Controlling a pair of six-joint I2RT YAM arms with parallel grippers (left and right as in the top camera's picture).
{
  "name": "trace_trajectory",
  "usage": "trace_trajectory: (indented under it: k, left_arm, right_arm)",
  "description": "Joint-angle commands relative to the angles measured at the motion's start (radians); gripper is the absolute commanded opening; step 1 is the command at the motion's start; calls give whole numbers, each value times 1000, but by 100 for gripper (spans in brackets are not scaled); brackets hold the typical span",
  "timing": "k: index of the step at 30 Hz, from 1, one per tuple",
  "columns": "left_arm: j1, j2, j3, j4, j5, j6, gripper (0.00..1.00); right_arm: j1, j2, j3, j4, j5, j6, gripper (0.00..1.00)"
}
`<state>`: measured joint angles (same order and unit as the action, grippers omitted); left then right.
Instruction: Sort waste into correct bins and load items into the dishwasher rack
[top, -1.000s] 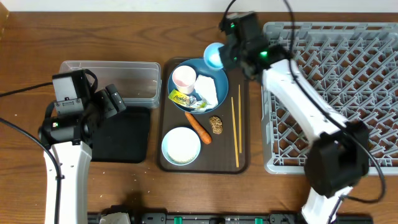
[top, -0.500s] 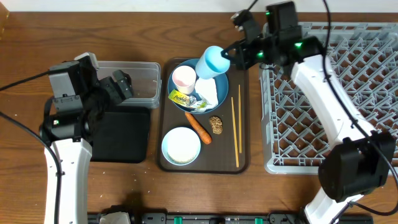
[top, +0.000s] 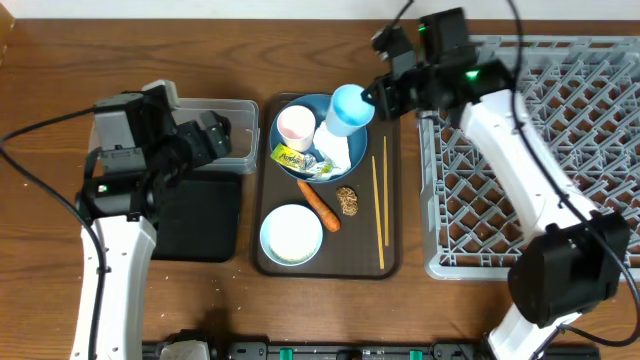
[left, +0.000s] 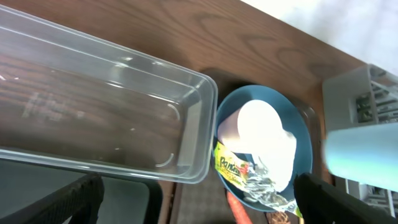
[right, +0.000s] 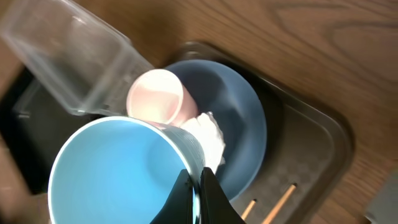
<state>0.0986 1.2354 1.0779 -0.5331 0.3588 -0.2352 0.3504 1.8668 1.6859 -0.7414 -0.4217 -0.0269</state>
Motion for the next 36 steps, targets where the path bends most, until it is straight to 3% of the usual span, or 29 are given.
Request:
trace_trajectory:
  k: [1, 7, 19, 21, 23, 24, 36]
  left_arm:
    - [-23, 1, 22, 4, -38, 16, 98]
    - [-27, 2, 22, 0, -38, 16, 98]
    - [-27, 7, 22, -3, -38, 16, 98]
    - [-27, 7, 22, -3, -38, 16, 98]
    - [-27, 7, 22, -3, -38, 16, 98]
    - [-27, 7, 22, -3, -38, 16, 98]
    - [-57, 15, 22, 56, -38, 17, 98]
  right_arm:
    - [69, 0, 16, 1, 214, -11, 1]
    - [125, 58, 16, 5, 384, 32, 1]
    - [132, 198, 16, 3, 388, 56, 3]
    - [132, 207, 15, 0, 388, 56, 17]
    - [132, 209, 15, 0, 388, 56, 49]
    - [132, 209, 15, 1, 388, 56, 54]
    - [94, 109, 33, 20, 388, 57, 63]
